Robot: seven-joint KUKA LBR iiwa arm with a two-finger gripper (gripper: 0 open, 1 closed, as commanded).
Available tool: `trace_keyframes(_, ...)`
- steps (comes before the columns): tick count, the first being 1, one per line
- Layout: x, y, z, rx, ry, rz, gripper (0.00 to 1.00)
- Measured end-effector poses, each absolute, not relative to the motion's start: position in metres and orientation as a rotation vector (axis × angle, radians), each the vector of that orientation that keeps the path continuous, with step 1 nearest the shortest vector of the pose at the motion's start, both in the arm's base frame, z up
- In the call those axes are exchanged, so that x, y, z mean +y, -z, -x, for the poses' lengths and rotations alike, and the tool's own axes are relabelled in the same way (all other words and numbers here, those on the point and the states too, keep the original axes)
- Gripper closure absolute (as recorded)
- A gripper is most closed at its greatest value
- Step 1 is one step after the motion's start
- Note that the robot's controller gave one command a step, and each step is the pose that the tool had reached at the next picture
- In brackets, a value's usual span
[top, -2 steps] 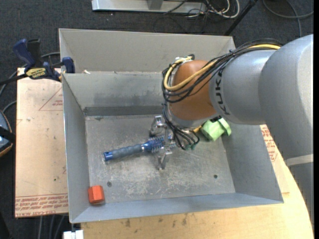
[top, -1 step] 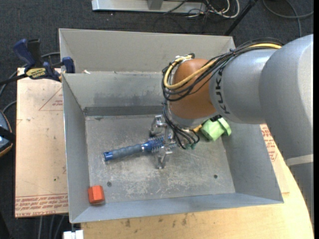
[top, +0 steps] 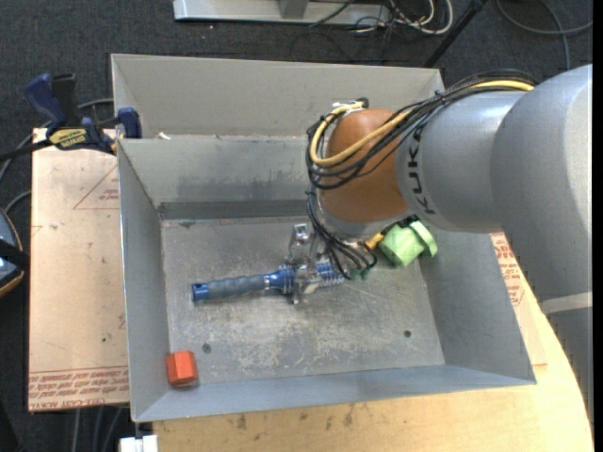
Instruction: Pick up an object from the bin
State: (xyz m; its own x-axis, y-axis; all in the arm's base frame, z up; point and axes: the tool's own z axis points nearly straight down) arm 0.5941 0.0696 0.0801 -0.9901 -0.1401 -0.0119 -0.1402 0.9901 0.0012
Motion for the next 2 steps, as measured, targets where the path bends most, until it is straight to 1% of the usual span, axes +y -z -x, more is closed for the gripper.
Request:
trace_keyframes(1,0.070,-0.096,-0.594,3.131,-0.002,0.219,1.00)
trace_keyframes(2,0.070,-0.136,-0.595,3.129,-0.001,0.218,1.00)
